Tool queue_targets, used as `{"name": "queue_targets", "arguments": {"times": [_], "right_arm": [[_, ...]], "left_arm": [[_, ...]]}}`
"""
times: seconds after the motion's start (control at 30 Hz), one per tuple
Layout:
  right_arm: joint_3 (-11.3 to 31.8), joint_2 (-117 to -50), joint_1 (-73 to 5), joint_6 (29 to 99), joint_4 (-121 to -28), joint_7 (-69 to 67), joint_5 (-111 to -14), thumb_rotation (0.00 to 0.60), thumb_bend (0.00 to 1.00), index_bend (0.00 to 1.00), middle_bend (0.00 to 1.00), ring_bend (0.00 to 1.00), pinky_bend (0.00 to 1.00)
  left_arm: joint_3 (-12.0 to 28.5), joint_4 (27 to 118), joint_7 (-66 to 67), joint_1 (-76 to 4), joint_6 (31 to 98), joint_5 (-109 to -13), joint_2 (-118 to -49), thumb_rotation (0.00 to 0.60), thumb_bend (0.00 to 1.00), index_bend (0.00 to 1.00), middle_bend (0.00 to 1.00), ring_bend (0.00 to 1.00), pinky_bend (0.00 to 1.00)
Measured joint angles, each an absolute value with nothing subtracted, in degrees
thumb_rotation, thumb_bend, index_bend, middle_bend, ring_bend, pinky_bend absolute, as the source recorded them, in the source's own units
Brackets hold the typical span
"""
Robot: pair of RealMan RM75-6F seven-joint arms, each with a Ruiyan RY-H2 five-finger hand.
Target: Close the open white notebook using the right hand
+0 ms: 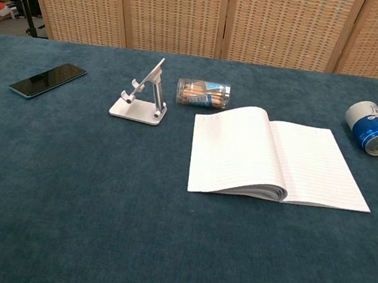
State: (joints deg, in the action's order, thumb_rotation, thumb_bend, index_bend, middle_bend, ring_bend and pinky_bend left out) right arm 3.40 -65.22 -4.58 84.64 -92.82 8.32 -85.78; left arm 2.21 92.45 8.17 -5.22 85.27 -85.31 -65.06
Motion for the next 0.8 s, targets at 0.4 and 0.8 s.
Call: {"name": "queue_targets", "arguments": {"times": [0.4,0.8], "right_arm": [[3.1,-65.2,-4.6,84.5,-92.9,8.4,-86.3,0.6,0.21,0.0,0.0,0.0,0.06],[2.9,-65.6,-4.9,84.1,-93.1,9.2,-86.6,0.6,0.21,0.0,0.0,0.0,0.06]], "left_arm": [[2.2,92.7,8.1,-5.0,85.8,-85.5,-64.9,0.6,0.05,0.0,0.0,0.0,0.0],[2.2,92.9,7.6,-4.8,86.1,-85.9,-64.7,0.6,0.05,0.0,0.0,0.0,0.0]]}}
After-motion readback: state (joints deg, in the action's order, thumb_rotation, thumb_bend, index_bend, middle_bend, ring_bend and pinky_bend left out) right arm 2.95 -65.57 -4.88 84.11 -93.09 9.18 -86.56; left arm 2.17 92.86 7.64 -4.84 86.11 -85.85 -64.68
